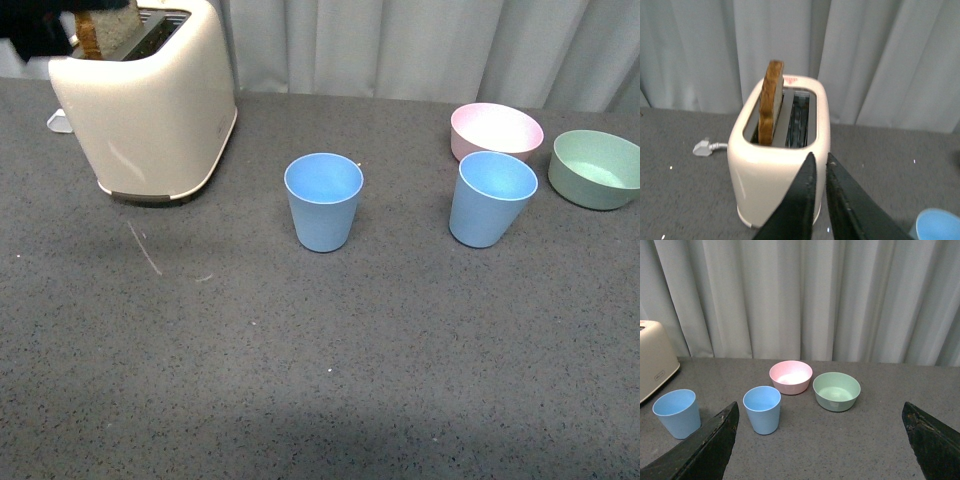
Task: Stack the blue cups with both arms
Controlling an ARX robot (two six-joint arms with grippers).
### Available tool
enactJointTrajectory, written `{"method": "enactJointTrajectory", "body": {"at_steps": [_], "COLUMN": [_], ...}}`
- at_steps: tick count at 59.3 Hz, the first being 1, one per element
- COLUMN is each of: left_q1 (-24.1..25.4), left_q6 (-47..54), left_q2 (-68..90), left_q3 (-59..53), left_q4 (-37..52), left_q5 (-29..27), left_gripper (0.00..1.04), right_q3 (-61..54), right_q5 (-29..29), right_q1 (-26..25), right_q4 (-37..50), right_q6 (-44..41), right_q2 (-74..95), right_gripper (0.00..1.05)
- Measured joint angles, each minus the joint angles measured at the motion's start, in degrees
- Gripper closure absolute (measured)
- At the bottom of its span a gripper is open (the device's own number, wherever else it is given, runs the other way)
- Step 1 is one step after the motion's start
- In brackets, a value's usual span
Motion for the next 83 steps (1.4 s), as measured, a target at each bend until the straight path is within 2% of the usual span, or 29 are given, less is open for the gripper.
{"method": "enactJointTrajectory", "body": {"at_steps": [3,30,40,44,50,83], "left_q1": [0.7,7.0,8.6,11.1,13.0,13.1], "left_q6": [0.0,0.7,0.7,0.7,0.7,0.7], "left_q2": [-2.4,-23.8,-32.6,-36.0,-40.8,-67.0], "left_q3": [-3.0,-19.1,-22.8,-23.9,-25.1,-27.3], "left_q4": [-0.6,-5.3,-10.5,-12.8,-16.3,-38.7], "left_q5": [1.2,7.3,9.1,12.6,13.0,13.5], "left_gripper": [1.01,1.01,1.01,1.01,1.01,1.01], "right_q3": [0.0,0.0,0.0,0.0,0.0,0.0], "right_q5": [0.0,0.0,0.0,0.0,0.0,0.0], "right_q1": [0.0,0.0,0.0,0.0,0.0,0.0], "right_q4": [0.0,0.0,0.0,0.0,0.0,0.0], "right_q6": [0.0,0.0,0.0,0.0,0.0,0.0], "right_q2": [0.0,0.0,0.0,0.0,0.0,0.0], "right_gripper": [0.1,0.1,0.1,0.1,0.1,0.1]}}
